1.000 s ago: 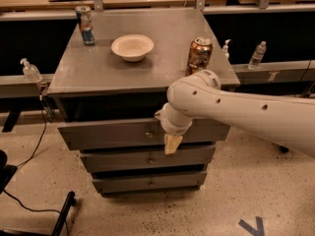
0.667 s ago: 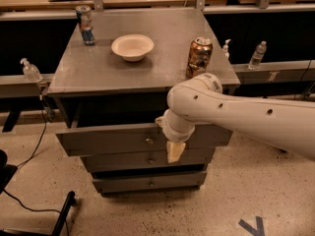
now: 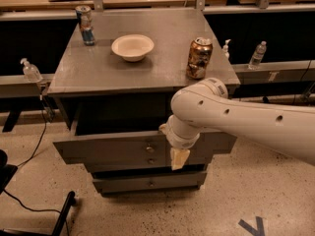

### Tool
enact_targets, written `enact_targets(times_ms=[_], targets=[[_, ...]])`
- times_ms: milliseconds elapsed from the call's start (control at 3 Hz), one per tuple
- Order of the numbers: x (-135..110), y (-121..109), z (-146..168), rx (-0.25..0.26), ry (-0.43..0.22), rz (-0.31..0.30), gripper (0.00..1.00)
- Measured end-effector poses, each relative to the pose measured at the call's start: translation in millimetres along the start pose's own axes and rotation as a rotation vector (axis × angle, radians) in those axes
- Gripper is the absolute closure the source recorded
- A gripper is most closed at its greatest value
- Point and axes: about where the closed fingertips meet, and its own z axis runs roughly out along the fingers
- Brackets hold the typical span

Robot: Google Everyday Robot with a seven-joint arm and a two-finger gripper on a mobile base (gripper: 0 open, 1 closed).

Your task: Open top drawer

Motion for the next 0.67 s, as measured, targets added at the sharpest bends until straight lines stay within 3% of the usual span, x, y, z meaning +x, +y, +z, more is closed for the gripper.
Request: enact_targets(times_ms=[667], targets=[[-13,51,-26,0.006,-0.063,0.062,0.27]])
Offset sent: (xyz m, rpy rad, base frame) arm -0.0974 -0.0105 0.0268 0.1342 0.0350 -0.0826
